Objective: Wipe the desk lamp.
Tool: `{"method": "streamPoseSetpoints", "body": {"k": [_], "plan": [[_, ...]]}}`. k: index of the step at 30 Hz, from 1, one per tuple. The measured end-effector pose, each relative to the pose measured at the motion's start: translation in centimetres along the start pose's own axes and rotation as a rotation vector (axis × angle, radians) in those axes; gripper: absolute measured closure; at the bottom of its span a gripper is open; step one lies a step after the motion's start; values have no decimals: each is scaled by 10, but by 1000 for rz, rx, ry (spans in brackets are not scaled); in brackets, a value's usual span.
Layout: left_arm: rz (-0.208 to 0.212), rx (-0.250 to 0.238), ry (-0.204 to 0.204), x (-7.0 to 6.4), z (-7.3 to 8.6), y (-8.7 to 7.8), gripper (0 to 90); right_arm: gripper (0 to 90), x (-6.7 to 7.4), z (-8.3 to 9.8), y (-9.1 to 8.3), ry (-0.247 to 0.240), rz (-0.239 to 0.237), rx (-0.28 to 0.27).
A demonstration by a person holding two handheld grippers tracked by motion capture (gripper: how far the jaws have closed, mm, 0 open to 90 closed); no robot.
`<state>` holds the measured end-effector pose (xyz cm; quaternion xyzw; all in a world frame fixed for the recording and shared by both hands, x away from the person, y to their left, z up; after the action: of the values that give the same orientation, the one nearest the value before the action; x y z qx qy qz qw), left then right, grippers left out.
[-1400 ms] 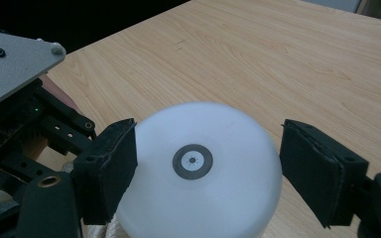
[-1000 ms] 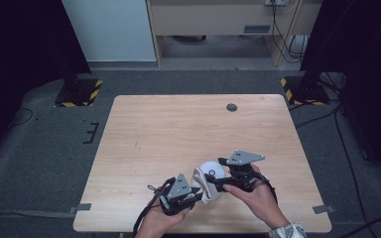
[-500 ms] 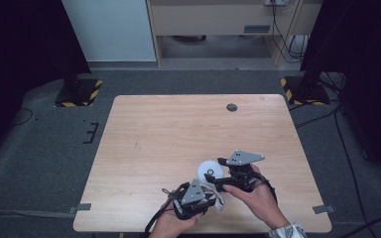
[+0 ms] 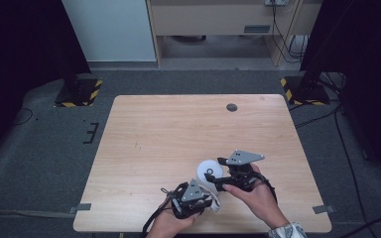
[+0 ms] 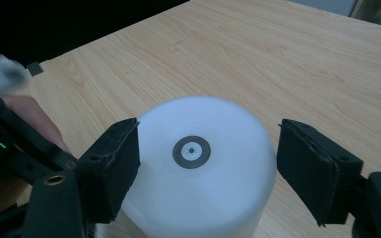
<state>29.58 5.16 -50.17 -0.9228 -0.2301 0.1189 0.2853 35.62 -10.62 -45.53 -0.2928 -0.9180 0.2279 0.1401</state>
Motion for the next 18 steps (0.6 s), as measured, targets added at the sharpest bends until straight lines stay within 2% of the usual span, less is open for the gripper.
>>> {"method": "streamPoseSetpoints", "body": {"k": [2,5,10,14,16,18], "plan": [[-5,-48,0,1,-7,-11,786,254,0,0,0,0,-1,-1],[-13,-76,-1,4,-10,-22,786,254,0,0,0,1,0,0],[-48,-77,-8,15,-8,-36,785,256,0,0,0,0,-1,1],[-97,-108,-33,28,-9,-48,784,256,0,0,-1,-1,-3,2],[-125,-99,-30,33,-7,-48,784,256,0,0,-1,0,-3,2],[-125,-75,-44,37,-2,-43,783,256,0,0,-1,0,-4,3]]}}
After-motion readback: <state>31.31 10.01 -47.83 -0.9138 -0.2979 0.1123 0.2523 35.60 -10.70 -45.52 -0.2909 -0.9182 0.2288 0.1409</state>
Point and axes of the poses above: each handheld gripper's, and its own axes: y roughly forward along the jaws, z roughly out of its underside, x roughly to its left, the point moved 3 cm from there along y, roughly forward along the jaws, and after that the axes turned 1 degree about -z, right-handed, at the moved point
